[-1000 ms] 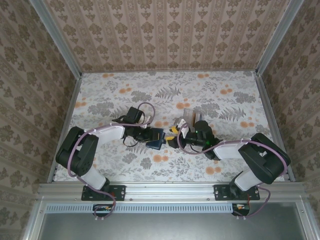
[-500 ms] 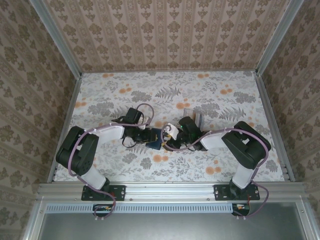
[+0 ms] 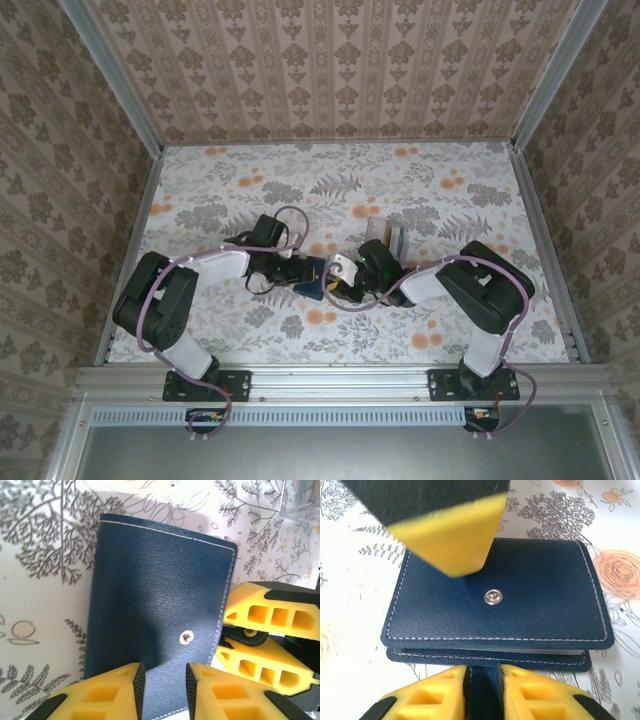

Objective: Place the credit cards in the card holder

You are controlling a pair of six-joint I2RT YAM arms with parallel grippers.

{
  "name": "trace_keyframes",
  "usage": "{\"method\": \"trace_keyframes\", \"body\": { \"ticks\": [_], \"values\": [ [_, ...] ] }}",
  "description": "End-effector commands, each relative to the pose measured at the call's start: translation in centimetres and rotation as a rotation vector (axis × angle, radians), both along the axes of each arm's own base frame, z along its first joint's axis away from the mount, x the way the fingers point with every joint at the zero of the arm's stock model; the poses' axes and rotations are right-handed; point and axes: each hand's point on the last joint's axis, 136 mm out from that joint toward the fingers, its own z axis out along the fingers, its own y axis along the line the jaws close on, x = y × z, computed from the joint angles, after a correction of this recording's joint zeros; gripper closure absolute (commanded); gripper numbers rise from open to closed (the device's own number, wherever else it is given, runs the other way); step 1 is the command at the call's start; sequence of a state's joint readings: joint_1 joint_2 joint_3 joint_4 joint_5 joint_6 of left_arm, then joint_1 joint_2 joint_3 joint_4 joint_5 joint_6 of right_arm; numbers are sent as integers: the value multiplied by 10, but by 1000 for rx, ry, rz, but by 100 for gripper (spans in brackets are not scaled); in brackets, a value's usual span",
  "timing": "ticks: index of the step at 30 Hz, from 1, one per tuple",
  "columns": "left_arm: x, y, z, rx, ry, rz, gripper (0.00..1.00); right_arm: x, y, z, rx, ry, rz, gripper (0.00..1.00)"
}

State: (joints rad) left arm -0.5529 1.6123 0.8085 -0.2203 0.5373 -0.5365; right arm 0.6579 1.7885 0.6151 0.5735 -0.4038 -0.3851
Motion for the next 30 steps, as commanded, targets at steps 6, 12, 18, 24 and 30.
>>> {"method": "trace_keyframes", "body": {
  "ticks": [6,12,18,24,30],
  "values": [
    [2,-30,10,-18,-35,-86,64,3,10,27,156,-52,10,76],
    [-2,-39,3,-28,-6,-127,65,0,9,32,189,-86,17,75],
    [0,-45,8,-55,-11,-139,65,0,11,31,191,-87,31,73],
    [-2,-56,22,-152,-20,-170,64,1,11,32,197,-92,25,72],
    [3,-44,35,-219,-34,-128,59,5,12,27,189,-85,17,72]
  ]
}}
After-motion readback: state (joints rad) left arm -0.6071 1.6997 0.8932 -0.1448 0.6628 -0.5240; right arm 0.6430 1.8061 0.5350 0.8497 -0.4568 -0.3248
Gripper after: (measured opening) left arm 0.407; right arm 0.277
